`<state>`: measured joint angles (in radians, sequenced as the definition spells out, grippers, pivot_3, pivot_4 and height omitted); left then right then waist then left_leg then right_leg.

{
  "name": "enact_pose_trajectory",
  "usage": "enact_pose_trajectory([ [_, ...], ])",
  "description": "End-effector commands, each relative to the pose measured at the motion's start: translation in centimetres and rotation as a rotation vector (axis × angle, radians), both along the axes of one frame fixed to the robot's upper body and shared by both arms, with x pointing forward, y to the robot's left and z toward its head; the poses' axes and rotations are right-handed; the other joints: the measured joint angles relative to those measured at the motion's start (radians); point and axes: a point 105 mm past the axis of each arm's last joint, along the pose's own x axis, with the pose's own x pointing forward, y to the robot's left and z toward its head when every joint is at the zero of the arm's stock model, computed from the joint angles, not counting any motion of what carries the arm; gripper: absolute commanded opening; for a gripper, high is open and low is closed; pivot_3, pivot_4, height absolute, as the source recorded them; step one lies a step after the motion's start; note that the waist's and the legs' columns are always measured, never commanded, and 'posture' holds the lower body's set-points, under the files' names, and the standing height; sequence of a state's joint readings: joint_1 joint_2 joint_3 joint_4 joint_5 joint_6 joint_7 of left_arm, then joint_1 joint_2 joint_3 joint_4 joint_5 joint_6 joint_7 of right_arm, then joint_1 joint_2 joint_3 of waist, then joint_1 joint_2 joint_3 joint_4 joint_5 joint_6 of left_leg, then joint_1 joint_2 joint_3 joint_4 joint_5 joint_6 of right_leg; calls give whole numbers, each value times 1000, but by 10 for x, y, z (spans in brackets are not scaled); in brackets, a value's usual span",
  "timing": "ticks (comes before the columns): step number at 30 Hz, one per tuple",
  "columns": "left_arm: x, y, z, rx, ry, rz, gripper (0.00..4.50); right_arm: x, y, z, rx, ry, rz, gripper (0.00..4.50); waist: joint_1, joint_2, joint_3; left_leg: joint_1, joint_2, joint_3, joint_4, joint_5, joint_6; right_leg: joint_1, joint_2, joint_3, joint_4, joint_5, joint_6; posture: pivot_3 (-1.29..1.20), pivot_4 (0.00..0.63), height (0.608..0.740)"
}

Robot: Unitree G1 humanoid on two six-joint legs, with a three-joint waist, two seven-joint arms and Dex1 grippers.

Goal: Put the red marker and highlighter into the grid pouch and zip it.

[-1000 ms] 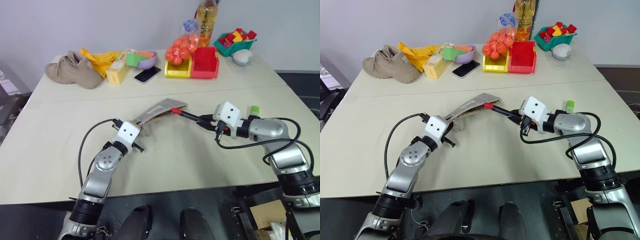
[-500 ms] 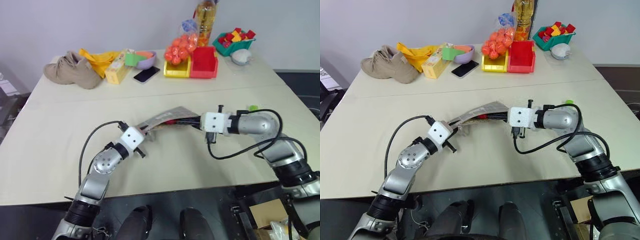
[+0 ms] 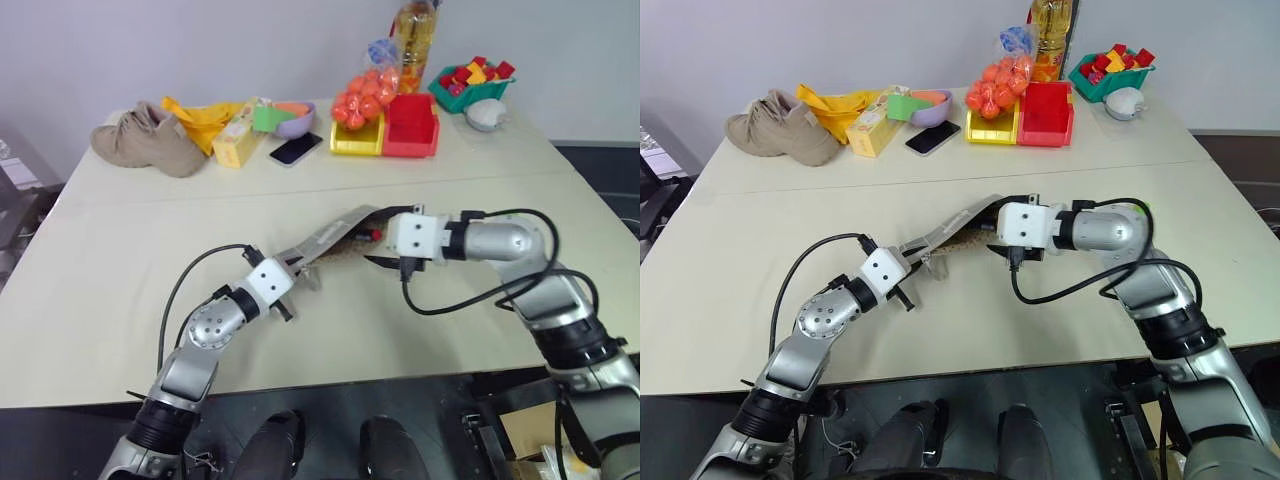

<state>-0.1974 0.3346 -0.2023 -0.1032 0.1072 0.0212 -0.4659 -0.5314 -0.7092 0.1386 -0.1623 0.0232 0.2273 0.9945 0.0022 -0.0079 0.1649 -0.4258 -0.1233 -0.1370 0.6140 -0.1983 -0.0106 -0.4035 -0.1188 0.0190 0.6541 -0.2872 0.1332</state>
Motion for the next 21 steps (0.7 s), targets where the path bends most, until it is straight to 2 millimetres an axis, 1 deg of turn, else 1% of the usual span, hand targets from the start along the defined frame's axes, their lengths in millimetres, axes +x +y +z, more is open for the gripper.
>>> enact_pose_trajectory([
  [1, 6, 4, 4, -31, -4, 51, 0, -6, -24, 27, 250, 53, -101, 3359, 9, 0, 0, 0, 0, 0, 0, 0, 0, 0, 0, 0, 0, 0, 0, 0, 150, 740],
  [2, 7, 3, 4, -44, 1, 58, 0, 0, -42, 29, 346, 93, -193, 3359, 10, 0, 0, 0, 0, 0, 0, 0, 0, 0, 0, 0, 0, 0, 0, 0, 150, 740],
  [3, 8, 3, 4, -53, 5, 63, 0, 7, -60, 27, 397, 118, -290, 3624, 11, 0, 0, 0, 0, 0, 1, 0, 0, 0, 0, 0, 0, 0, 0, 0, 150, 740],
  [5, 10, 0, 3, -62, 10, 68, 0, 24, -115, 15, 458, 133, -568, 4280, 11, 0, 0, 0, 0, 0, 1, 0, 0, 1, 0, 0, 0, 1, 0, 0, 150, 740],
  [6, 12, -1, 2, -59, 13, 69, 0, 31, -141, 12, 475, 106, -715, 4396, 12, 0, 0, 0, 0, 0, 1, 0, 0, 1, 0, 0, 0, 1, 0, 0, 150, 740],
  [7, 12, -1, 2, -58, 14, 69, 0, 35, -157, 11, 489, 88, -806, 4396, 13, 0, 0, 0, 0, 0, 1, 0, 0, 1, 0, 0, 0, 1, 0, 0, 150, 740],
  [8, 12, -3, 1, -56, 16, 64, 0, 38, -174, 9, 539, 92, -916, 4396, 12, 0, 0, 1, 0, 0, 1, 0, 0, 1, 0, 0, 0, 1, 0, 0, 150, 740],
  [9, 12, -3, 1, -55, 16, 60, 0, 40, -184, 6, 575, 103, -985, 4396, 11, 0, 0, 0, 0, 1, 1, 0, 0, 1, 0, 0, 0, 1, 0, 0, 150, 740],
  [10, 12, -4, 0, -52, 20, 58, 0, 41, -200, -1, 579, 108, -1086, 4396, 9, 1, -1, 0, 0, 1, 0, 0, 0, 0, 0, 1, 0, 1, 0, 0, 150, 740],
  [12, 11, -7, -1, -47, 22, 48, 0, 41, -217, -15, 588, 130, -1193, 4396, 6, 1, -1, 0, 0, 2, 0, 0, 0, -1, 0, 1, 1, 1, 0, 0, 150, 740],
  [13, 11, -8, -2, -47, 23, 45, 0, 40, -221, -23, 593, 156, -1234, 4396, 4, 1, -1, 0, 0, 2, -1, 0, 0, -1, 0, 1, 1, 1, 0, 0, 150, 740],
  [16, 11, -10, -2, -49, 24, 42, 0, 43, -224, -39, 646, 227, -1298, 4396, 4, 1, -1, 0, 0, 2, 0, 0, 0, -1, 0, 1, 1, 1, 0, 0, 150, 740],
  [20, 10, -12, -2, -49, 24, 40, 0, 46, -223, -52, 733, 327, -1331, 4396, 4, 1, -1, 0, 0, 2, 0, 0, 0, -1, 0, 1, 1, 1, 0, 0, 150, 740],
  [21, 9, -13, -2, -51, 25, 41, 0, 45, -225, -57, 720, 337, -1344, 4396, 6, 1, -1, 0, 0, 3, 0, 0, 0, 0, 0, 1, 1, 1, 0, 0, 150, 740],
])
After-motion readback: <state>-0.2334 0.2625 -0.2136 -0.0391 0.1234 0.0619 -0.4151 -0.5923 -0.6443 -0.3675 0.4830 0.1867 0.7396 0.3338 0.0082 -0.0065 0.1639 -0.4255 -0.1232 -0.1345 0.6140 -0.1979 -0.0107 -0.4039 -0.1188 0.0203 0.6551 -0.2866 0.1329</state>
